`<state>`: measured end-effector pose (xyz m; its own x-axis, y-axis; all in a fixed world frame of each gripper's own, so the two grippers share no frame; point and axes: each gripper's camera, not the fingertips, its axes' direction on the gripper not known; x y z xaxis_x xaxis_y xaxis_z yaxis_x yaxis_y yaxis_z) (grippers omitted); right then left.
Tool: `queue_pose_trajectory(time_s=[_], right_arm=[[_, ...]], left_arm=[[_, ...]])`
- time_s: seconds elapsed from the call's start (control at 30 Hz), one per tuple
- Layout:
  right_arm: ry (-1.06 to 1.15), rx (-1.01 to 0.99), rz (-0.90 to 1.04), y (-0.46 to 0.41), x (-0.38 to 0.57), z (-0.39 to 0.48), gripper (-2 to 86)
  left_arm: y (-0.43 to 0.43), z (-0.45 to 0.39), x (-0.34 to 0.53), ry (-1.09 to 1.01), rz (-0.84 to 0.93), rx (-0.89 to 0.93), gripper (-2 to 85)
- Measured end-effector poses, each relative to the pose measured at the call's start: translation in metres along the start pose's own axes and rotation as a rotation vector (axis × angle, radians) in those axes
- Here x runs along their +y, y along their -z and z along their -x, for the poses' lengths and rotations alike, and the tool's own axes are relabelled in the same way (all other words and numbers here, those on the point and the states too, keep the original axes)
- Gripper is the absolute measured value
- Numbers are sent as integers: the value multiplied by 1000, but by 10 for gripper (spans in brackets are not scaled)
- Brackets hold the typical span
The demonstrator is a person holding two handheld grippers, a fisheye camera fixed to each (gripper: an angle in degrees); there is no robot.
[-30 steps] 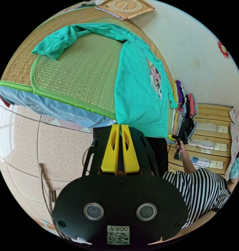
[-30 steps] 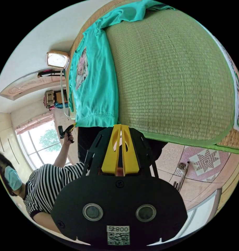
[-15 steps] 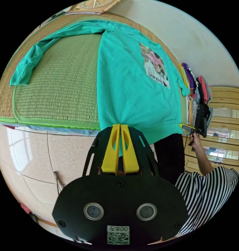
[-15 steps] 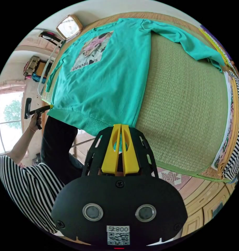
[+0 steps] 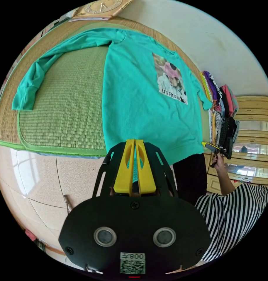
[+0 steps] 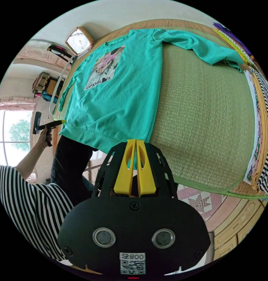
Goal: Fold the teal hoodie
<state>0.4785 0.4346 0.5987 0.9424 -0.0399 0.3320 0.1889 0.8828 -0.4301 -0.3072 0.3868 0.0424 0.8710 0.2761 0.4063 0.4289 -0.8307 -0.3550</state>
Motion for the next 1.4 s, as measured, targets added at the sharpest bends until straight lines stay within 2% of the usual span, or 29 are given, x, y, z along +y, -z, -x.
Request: queue_pose_trajectory(time_s=[0.2,0.37,0.57,0.67,0.77,0.83,1.03,1.13,1.23,1.27,1.4], right_arm=[[39,14,-123,23,-36,5,0],[128,99,-229,45,-167,23,0],[155,207,-199,26,-291,40,1],[121,322,-98,-9,-309,24,1],[88,181,-190,7,-287,4,1],[47,155,-223,16,-276,-2,1],[138,195,-336,64,-307,51,1],[149,296,-322,74,-361,70,1],[85,407,-228,61,-411,61,1],[46,441,-158,51,-423,50,1],[54,369,-212,80,-416,46,1]], left_arm=[[9,-53,-38,-87,-53,16,1],[5,-115,-117,-166,-101,-92,1],[4,-142,-189,-85,-187,-218,1],[-11,-137,-203,-14,-112,-348,1],[-5,-130,-193,3,-191,-190,1],[-3,-131,-190,43,-213,-132,1],[16,-166,-220,7,-342,-114,1],[17,-178,-253,34,-349,-217,1],[2,-180,-279,85,-241,-380,2],[4,-182,-279,90,-295,-365,2],[5,-192,-282,119,-324,-286,3]])
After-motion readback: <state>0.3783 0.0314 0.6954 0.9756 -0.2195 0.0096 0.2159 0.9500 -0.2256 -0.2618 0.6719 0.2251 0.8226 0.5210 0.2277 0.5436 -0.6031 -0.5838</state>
